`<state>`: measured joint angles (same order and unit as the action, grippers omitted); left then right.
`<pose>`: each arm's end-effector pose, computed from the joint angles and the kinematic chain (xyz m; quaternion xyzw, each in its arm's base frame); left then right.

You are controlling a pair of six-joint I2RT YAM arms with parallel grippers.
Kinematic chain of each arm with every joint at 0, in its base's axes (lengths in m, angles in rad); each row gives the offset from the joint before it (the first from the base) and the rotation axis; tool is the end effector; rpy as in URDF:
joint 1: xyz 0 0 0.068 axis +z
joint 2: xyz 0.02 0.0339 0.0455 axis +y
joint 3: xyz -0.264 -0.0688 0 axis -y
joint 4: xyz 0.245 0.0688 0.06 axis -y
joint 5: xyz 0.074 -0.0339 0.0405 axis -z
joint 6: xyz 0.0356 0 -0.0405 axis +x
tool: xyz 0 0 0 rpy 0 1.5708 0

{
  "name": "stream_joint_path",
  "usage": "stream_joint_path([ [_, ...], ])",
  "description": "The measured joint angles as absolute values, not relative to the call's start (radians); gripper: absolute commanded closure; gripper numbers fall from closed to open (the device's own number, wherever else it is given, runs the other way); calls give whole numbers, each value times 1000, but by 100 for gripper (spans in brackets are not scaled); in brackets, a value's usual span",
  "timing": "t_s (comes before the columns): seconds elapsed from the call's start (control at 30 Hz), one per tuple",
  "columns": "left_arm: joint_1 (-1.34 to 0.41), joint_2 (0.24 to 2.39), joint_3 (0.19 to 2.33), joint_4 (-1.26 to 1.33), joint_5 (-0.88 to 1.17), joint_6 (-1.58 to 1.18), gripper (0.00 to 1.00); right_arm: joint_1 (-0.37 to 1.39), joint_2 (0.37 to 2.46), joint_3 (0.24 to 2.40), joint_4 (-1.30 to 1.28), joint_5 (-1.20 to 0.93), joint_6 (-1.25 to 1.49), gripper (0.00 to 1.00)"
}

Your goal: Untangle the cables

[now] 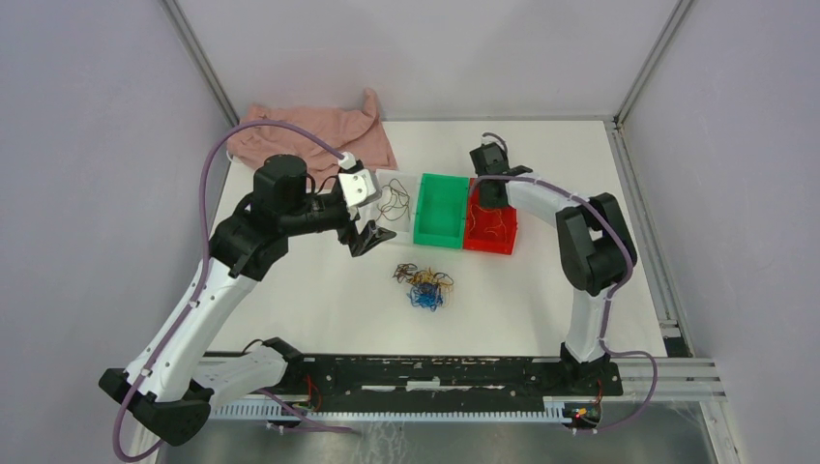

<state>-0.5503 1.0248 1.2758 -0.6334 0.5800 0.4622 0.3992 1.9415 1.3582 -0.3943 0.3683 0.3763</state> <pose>0.1616 -0.1221 0.4194 0.5250 0.6168 -0.2603 0.5255 0.3856 0.1488 0.1858 0.0427 0.9407 -0.0535 0.3322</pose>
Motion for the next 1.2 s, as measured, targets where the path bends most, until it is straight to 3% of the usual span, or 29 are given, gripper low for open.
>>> stream_joint_path([
  [0.2,-550,1025,1276,-634,577,462,10,420,1983,1362,-395,335,385,80],
  [0.4,-550,1025,1276,-634,577,463,10,417,1959,1366,-402,325,384,69],
  [0.77,-550,1026,1277,-634,540,462,10,408,1717,1401,-418,318,361,57],
  [0.97,-550,1042,1279,-647,514,462,8,467,1489,1194,-312,239,362,56],
  [1.2,-537,1052,1275,-661,494,462,8,738,1316,924,-170,44,381,61],
])
